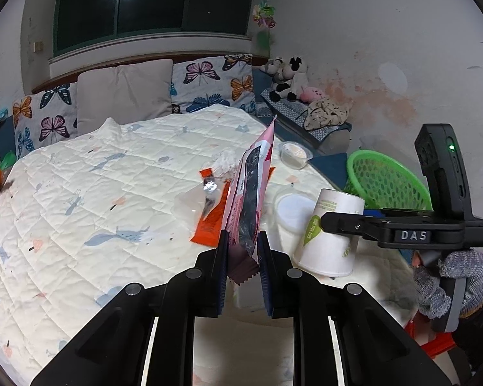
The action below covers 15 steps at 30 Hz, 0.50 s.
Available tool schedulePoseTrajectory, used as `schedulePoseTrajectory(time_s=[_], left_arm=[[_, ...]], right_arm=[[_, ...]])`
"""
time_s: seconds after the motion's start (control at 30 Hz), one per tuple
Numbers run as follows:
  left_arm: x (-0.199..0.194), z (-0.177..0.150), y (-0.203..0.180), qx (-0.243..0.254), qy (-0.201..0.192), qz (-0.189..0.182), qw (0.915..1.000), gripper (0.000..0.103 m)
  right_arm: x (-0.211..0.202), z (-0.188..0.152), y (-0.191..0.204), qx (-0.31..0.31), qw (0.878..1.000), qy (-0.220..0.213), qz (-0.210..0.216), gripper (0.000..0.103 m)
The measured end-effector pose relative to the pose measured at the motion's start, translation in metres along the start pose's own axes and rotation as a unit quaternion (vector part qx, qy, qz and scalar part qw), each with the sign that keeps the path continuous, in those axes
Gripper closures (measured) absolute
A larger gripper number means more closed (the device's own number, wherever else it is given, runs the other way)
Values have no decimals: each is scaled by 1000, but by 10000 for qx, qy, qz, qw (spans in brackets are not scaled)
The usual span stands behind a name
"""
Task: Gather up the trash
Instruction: 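Grasp the white paper cup with the right tool, then drop the paper cup into the green basket with the right tool while the left tool carries the wrapper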
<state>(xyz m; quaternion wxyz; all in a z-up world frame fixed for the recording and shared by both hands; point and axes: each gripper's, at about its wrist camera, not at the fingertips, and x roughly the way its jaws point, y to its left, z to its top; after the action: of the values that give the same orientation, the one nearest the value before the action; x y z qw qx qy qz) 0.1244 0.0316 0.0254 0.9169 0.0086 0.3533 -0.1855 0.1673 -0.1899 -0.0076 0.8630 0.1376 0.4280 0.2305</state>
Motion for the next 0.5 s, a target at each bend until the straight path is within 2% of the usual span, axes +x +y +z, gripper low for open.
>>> schedulePoseTrajectory(time_s=[0.27, 0.5], left_arm=[[0, 9, -24, 104, -49, -240, 9996, 85], [7, 18, -47, 244, -47, -440, 9987, 85]], right_arm=[[-35, -1, -8, 24, 9996, -295, -35, 42], [-60, 0, -34, 154, 9980, -528, -313, 42]])
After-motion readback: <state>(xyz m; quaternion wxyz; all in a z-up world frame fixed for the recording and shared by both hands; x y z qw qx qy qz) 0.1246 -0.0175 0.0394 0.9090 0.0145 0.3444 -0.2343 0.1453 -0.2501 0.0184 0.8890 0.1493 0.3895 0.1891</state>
